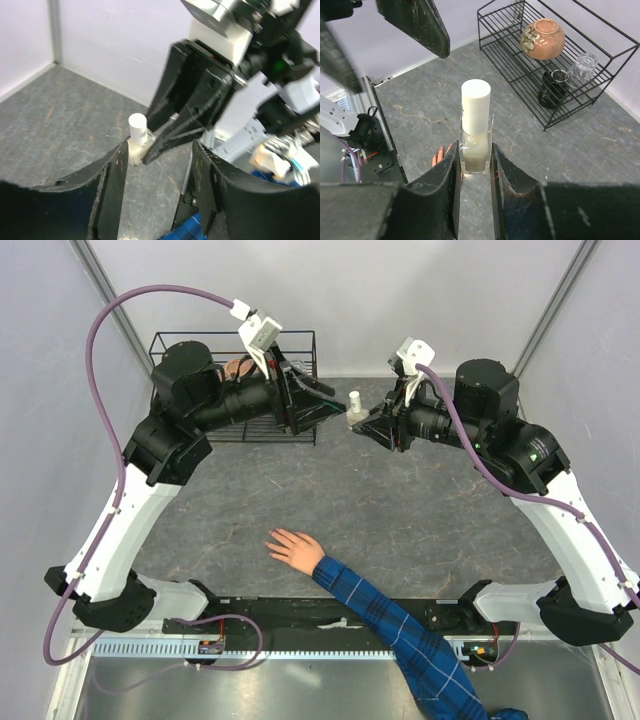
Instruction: Paint the nails
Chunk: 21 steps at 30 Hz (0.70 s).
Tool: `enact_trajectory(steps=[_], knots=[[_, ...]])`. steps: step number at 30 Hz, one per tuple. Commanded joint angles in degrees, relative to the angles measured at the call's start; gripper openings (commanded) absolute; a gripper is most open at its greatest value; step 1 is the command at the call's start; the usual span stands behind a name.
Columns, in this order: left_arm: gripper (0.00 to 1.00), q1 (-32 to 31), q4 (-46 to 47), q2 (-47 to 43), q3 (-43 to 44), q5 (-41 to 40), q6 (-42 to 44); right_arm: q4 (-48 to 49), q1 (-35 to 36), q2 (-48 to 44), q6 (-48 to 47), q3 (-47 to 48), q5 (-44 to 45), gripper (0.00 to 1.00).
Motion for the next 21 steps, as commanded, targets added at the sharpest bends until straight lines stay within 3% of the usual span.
enact_trajectory(steps=[1, 4, 15, 19, 21], knots=[[0.54, -2.9, -3.4, 2.3, 5.3, -14.4, 2.2, 1.2, 0.2, 0.2, -1.6, 2.8, 2.7, 0.0], [0.5, -3.7, -3.9, 3.7, 6.7, -17.1, 1.7, 1.3, 0.2, 0.4, -1.5, 2.9, 2.7, 0.0], [0.55, -7.0, -4.3, 7.1, 7.9, -16.5, 2.9, 1.6, 0.2, 0.3, -1.3, 3.1, 2.7, 0.0], [0.5, -7.3, -4.4, 7.5, 8.0, -16.4, 3.3, 1.5, 0.2, 0.5, -1.2, 3.3, 2.3, 0.0], [0.41, -7.3, -4.4, 8.0, 8.4, -15.1, 3.4, 1.6, 0.2, 0.4, -1.2, 3.3, 1.7, 0.0]])
